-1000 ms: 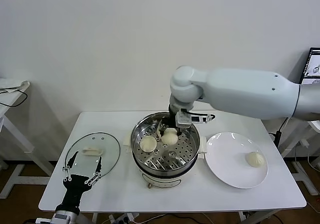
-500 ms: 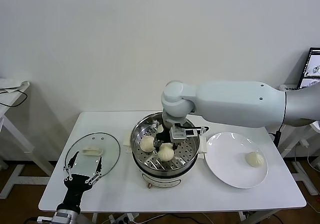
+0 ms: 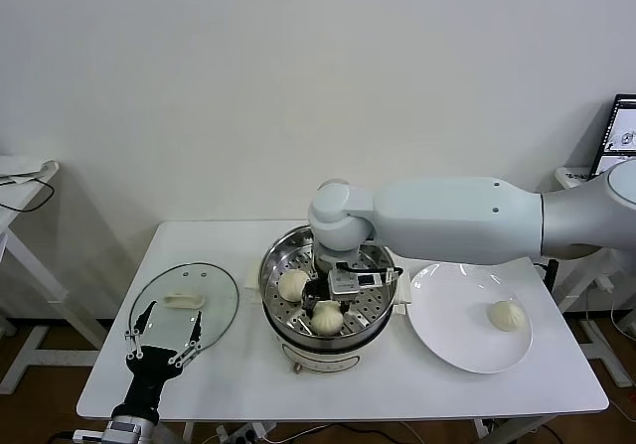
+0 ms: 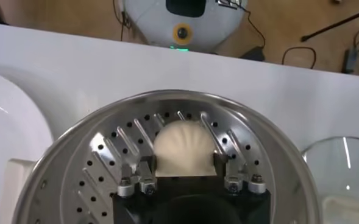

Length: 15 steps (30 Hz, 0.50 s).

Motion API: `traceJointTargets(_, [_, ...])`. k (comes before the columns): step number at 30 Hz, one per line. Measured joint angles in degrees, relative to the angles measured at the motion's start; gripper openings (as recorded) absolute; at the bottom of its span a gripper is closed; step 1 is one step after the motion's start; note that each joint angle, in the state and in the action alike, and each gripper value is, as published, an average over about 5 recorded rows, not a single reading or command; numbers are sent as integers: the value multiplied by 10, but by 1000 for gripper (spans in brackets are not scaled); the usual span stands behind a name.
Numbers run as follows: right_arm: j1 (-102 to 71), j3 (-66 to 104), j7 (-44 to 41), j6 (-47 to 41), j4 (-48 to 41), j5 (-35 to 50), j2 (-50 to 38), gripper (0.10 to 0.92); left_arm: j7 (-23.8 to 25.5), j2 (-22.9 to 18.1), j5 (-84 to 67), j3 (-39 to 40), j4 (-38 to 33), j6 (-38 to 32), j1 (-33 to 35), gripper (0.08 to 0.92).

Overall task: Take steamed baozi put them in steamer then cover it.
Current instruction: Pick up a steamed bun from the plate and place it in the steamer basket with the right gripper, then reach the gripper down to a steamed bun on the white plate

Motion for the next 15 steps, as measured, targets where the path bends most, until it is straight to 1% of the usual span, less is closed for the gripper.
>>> traceJointTargets(6, [2,8,-8,-8,3,7,-10,810,0,-1,0,0,3,0,-1,823])
traceJointTargets(10, [13,18,-16,-15,3,21,-30,822,0,-1,0,0,3,0,0,823])
traceJointTargets(15, [32,35,-33,-31,-3,56,-80,823,0,-2,1,1,-3,0,4,823])
